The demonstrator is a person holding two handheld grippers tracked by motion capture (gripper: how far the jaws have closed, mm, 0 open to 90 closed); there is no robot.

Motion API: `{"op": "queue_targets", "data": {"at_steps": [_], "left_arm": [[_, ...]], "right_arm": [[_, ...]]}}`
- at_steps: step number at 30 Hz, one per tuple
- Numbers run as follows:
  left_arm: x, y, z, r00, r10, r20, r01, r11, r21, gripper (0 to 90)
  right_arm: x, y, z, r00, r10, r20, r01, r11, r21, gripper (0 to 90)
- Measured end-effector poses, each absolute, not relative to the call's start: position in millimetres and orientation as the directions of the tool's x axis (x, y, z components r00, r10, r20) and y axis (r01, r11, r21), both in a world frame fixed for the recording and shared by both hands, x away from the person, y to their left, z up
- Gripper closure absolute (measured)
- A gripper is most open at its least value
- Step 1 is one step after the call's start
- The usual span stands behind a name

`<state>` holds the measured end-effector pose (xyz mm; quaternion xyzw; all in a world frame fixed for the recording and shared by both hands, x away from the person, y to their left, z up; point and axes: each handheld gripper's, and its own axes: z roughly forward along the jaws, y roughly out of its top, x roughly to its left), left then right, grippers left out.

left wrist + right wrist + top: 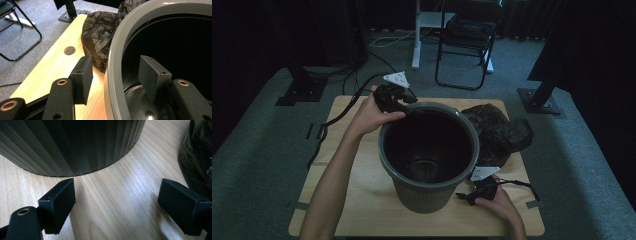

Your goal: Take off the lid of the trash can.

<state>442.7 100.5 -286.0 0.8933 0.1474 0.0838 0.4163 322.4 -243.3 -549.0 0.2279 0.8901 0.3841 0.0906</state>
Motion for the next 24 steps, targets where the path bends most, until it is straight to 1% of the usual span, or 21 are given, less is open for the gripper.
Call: {"op": "queue_targets", "data": {"at_steps": [4,15,20,24], "left_arm": [[444,97,-288,0.946,0.325,0.014,0.200,-0.614,0.764,47.1],[446,90,-292,0.953,0.301,-0.017,0.214,-0.637,0.740,55.2],[447,89,-292,0.952,0.306,-0.013,0.216,-0.641,0.737,56.6],[448,89,-291,0.945,0.325,-0.017,0.232,-0.636,0.736,60.8]], "right_arm": [[322,-243,-549,-0.880,0.475,0.014,0.336,0.601,0.725,14.0],[322,-243,-549,-0.880,0.475,0.015,0.337,0.601,0.725,14.1],[322,-243,-549,-0.880,0.475,0.015,0.337,0.600,0.725,14.1],[322,-243,-549,-0.880,0.475,0.014,0.336,0.601,0.725,14.1]]}}
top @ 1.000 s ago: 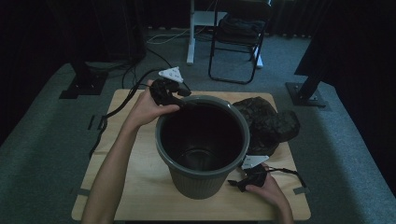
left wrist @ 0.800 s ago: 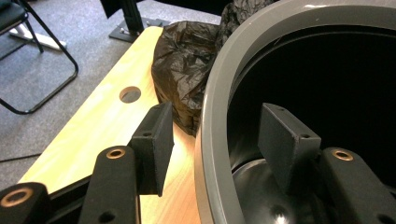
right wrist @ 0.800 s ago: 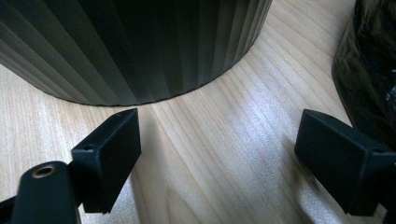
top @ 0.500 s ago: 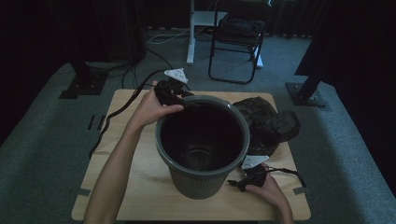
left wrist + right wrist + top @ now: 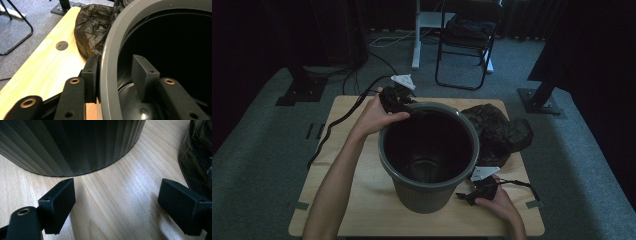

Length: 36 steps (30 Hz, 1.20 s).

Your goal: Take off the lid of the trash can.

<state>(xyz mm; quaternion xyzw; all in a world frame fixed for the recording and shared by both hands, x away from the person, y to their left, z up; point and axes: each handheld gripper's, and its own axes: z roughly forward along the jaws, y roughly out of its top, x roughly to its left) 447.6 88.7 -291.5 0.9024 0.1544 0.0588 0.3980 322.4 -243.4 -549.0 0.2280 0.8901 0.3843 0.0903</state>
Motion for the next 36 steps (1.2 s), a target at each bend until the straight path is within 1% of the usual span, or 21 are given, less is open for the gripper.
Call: {"op": "queue_targets", "data": {"at_steps": [5,10,12,14,17,32,36], "left_arm": [[449,87,-292,0.940,0.341,-0.014,0.240,-0.633,0.736,67.4],[450,87,-292,0.936,0.353,-0.017,0.248,-0.623,0.742,69.7],[450,87,-291,0.935,0.355,-0.013,0.246,-0.623,0.742,70.1],[448,85,-289,0.934,0.356,0.020,0.227,-0.637,0.736,70.7],[446,85,-283,0.934,0.357,0.029,0.216,-0.625,0.750,70.9],[444,97,-271,0.935,0.354,-0.018,0.223,-0.548,0.806,72.6],[445,100,-269,0.933,0.357,-0.029,0.233,-0.544,0.806,72.7]], "right_arm": [[322,-243,-549,-0.880,0.475,0.014,0.336,0.601,0.725,14.1],[322,-243,-549,-0.880,0.475,0.014,0.336,0.601,0.725,14.0],[322,-243,-549,-0.880,0.475,0.014,0.336,0.601,0.725,14.1],[322,-243,-549,-0.880,0.475,0.014,0.336,0.601,0.725,14.1],[322,-243,-549,-0.880,0.475,0.014,0.336,0.601,0.725,14.1],[322,-243,-549,-0.880,0.475,0.012,0.335,0.602,0.725,14.1],[322,-243,-549,-0.879,0.476,0.012,0.335,0.602,0.724,14.1]]}}
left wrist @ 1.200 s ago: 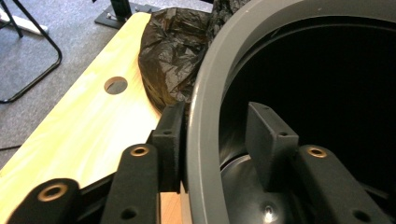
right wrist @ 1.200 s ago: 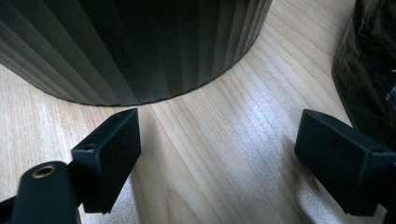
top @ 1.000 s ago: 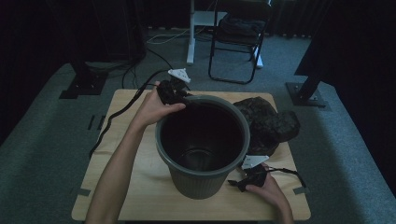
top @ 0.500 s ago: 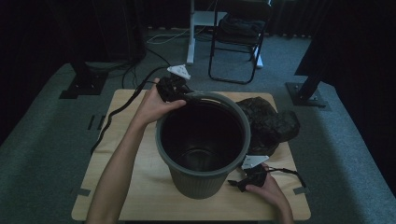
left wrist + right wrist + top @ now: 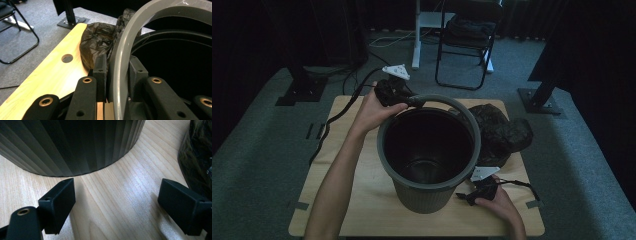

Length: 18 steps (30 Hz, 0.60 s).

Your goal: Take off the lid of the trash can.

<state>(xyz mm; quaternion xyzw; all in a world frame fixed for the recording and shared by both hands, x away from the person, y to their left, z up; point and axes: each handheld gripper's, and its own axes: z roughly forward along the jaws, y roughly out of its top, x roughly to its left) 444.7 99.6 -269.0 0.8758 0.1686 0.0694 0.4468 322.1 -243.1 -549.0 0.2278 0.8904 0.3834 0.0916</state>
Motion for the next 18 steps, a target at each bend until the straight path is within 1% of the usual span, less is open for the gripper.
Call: {"op": "queue_targets", "data": {"at_steps": [14,18], "left_arm": [[444.7,106.3,-259.9,0.936,0.339,-0.096,0.260,-0.481,0.837,73.2],[444.6,106.4,-259.4,0.935,0.339,-0.101,0.264,-0.477,0.838,73.1]], "right_arm": [[322.2,-243.3,-548.9,-0.880,0.474,0.013,0.336,0.603,0.724,14.1],[322.3,-243.3,-549.0,-0.880,0.474,0.013,0.335,0.603,0.724,14.1]]}}
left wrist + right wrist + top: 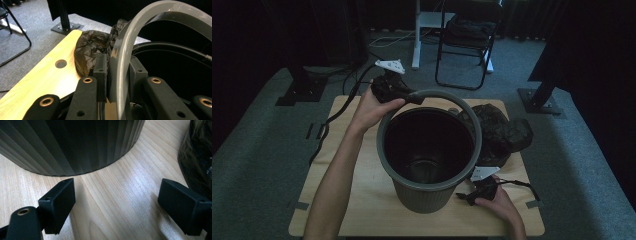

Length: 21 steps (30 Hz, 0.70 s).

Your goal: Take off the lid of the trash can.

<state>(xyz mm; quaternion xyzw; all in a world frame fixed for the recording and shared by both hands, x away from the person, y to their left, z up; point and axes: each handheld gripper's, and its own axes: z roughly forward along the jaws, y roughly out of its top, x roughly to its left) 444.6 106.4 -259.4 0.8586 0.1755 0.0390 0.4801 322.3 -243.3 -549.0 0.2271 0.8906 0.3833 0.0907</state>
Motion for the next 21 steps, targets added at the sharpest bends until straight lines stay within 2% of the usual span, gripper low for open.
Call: {"op": "queue_targets", "data": {"at_steps": [21], "left_arm": [[440,102,-248,0.939,0.331,-0.090,0.249,-0.480,0.841,73.0]], "right_arm": [[322,-243,-549,-0.881,0.474,0.014,0.336,0.602,0.724,14.1]]}}
